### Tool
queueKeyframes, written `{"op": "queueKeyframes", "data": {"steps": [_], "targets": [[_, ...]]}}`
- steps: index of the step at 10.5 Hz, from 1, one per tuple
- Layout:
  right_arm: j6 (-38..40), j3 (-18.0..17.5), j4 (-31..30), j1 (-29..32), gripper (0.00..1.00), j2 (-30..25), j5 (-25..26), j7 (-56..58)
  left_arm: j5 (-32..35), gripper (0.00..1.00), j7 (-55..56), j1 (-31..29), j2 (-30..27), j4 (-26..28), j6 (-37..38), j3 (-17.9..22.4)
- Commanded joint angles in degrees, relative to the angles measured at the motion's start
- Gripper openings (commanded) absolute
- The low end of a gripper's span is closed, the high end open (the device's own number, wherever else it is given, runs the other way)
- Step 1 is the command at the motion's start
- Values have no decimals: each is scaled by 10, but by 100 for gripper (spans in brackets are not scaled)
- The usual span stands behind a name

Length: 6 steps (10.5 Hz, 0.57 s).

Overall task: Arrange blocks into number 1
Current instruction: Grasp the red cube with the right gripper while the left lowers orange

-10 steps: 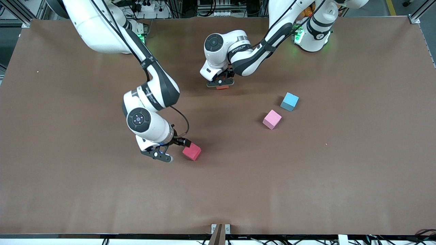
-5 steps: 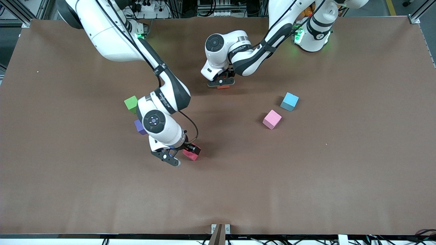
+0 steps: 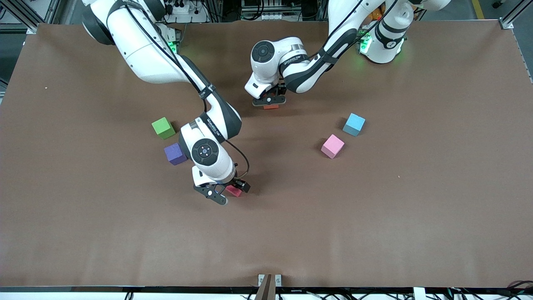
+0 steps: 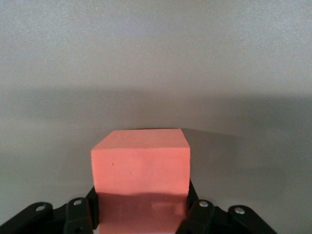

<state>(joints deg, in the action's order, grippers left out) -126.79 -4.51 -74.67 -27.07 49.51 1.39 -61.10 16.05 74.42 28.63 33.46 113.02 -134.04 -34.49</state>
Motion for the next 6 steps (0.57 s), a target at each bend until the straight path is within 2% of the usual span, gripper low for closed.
{"op": "queueKeyframes", "data": {"steps": [1, 2, 3, 4, 6], "targets": [[-9, 2, 22, -1, 100, 20, 12, -36, 19, 0, 16, 4, -3, 8, -10, -2], [-12, 3, 22, 0, 99, 26, 12, -37, 19, 0, 16, 6, -3, 11, -10, -2], [-18, 2, 22, 3, 87, 28, 10, -37, 19, 0, 16, 6, -4, 15, -10, -2], [-19, 2, 22, 4, 68, 28, 9, -37, 19, 0, 16, 6, -4, 17, -10, -3], [-21, 2, 22, 5, 22, 28, 9, -29, 19, 0, 16, 6, -4, 23, -10, -7]]}}
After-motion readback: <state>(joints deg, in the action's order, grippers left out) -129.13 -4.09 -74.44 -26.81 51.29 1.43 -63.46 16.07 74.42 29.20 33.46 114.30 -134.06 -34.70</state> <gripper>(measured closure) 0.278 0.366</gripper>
